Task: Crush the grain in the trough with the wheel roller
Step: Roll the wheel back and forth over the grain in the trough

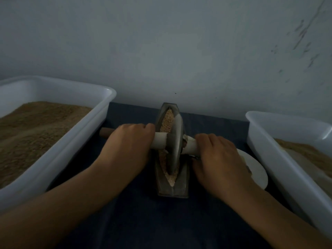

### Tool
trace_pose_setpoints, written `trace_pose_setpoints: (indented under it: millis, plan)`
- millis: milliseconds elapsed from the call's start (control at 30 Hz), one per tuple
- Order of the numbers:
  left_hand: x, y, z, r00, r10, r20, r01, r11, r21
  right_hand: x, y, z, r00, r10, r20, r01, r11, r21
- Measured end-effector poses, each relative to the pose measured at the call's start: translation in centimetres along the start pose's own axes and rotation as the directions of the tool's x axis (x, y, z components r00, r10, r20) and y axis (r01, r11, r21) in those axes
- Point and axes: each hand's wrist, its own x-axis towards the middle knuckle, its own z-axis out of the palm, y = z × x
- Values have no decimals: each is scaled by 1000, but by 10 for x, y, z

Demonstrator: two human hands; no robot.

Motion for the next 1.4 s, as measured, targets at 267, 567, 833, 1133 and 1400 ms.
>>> trace_pose_setpoints:
  millis: [267, 567, 833, 1133, 1400]
  plan:
    - [17, -13, 37, 999, -26, -22, 27, 999, 18, 42, 11, 24, 1000, -30, 1, 30, 997, -75]
    - [89, -31, 57, 983, -154, 97, 159, 986, -44, 117, 33, 55, 997, 25, 72, -11, 981, -194]
    - [89, -23, 51, 984, -166, 65, 161, 984, 77, 116, 37, 58, 986, 106, 125, -91, 989, -118]
    - [33, -15, 40, 992, -122, 18, 119, 987, 109, 55, 13, 35, 999, 14, -51, -22, 988, -154]
    - [5, -14, 23, 999, -40, -29, 41, 998, 38, 12, 1, 12, 995, -16, -100, 5, 993, -114]
